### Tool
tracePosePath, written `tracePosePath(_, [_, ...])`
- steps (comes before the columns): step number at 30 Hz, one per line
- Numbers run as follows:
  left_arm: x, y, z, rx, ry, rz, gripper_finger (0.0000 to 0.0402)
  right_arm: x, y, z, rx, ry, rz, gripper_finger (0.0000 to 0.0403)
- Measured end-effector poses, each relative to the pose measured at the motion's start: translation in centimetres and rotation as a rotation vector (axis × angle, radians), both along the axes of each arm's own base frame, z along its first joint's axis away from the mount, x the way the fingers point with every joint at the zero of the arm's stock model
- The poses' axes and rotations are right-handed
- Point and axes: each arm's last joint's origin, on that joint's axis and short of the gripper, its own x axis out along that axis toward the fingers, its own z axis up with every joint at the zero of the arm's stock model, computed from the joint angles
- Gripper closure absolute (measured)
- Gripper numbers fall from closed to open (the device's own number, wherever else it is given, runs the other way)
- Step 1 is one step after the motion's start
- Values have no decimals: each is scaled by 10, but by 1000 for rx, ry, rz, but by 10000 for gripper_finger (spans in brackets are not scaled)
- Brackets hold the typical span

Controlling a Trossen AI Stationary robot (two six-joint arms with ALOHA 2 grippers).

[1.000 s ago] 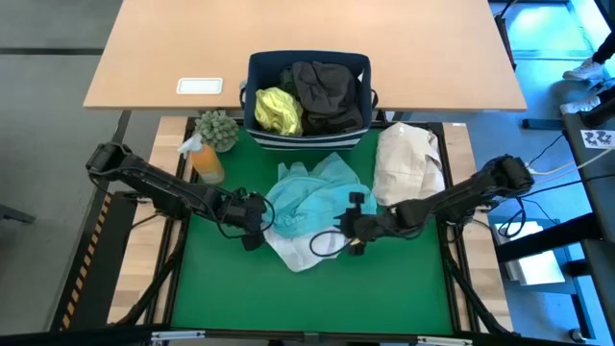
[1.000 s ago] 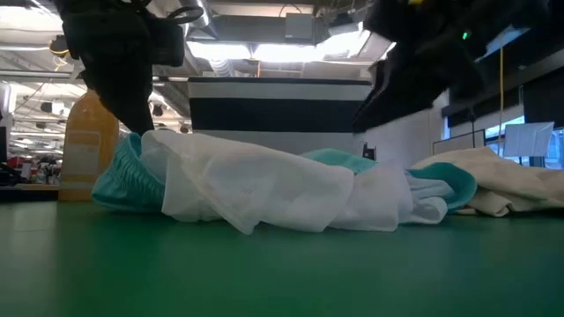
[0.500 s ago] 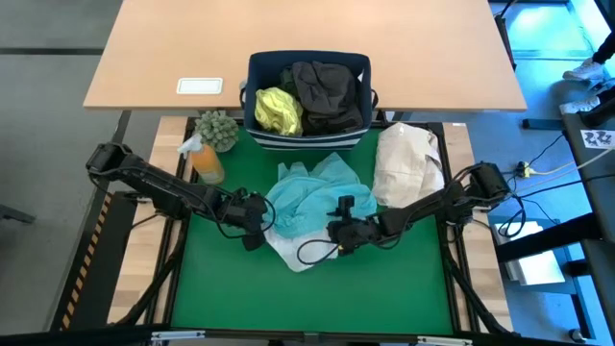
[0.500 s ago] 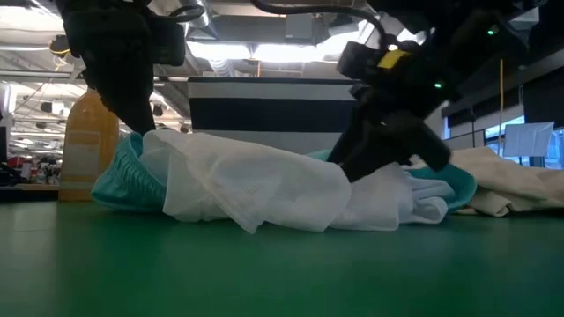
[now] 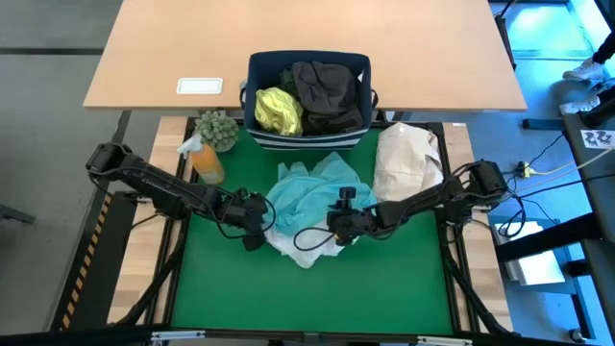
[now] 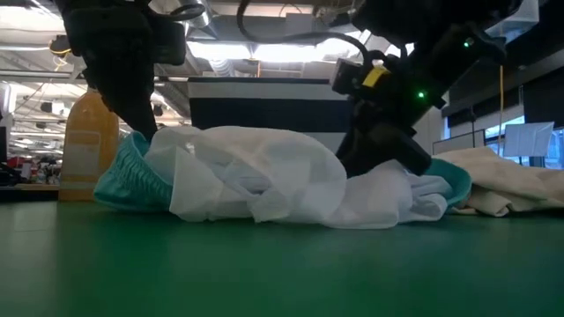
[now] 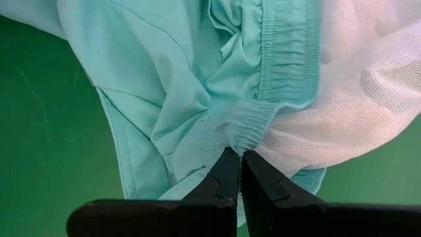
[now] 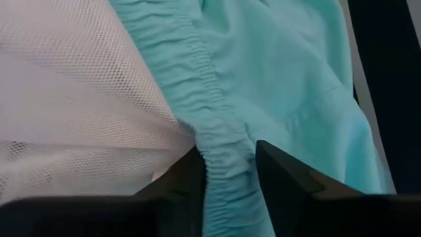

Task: Fold laundry
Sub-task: Fold the blue shorts

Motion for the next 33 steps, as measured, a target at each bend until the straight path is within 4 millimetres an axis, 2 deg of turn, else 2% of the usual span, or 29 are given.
tracePosePath(5, [0, 0, 0, 2, 0, -2, 401, -2, -1, 0, -43, 10, -22, 315])
tracePosePath(10, [0, 0, 0, 3, 1, -3, 401, -1, -1, 0, -54, 11, -12, 388])
tracePosePath(14, [0, 0, 0, 8, 1, -8, 401, 3, -1, 9, -97, -30, -56, 388])
tracePosePath(18, [-1, -1, 2, 23, -11, -10, 401, 9, -1, 33, -140, -72, -104, 396])
tracePosePath(21, [0, -6, 13, 68, -57, -27, 401, 10, -2, 57, -165, -116, -140, 397])
tracePosePath(26, [2, -18, 42, 174, -175, -56, 401, 6, -4, 99, -191, -193, -181, 399])
tracePosePath(33, [-2, -37, 88, 411, -298, -15, 401, -7, -9, 144, -241, -285, -221, 400])
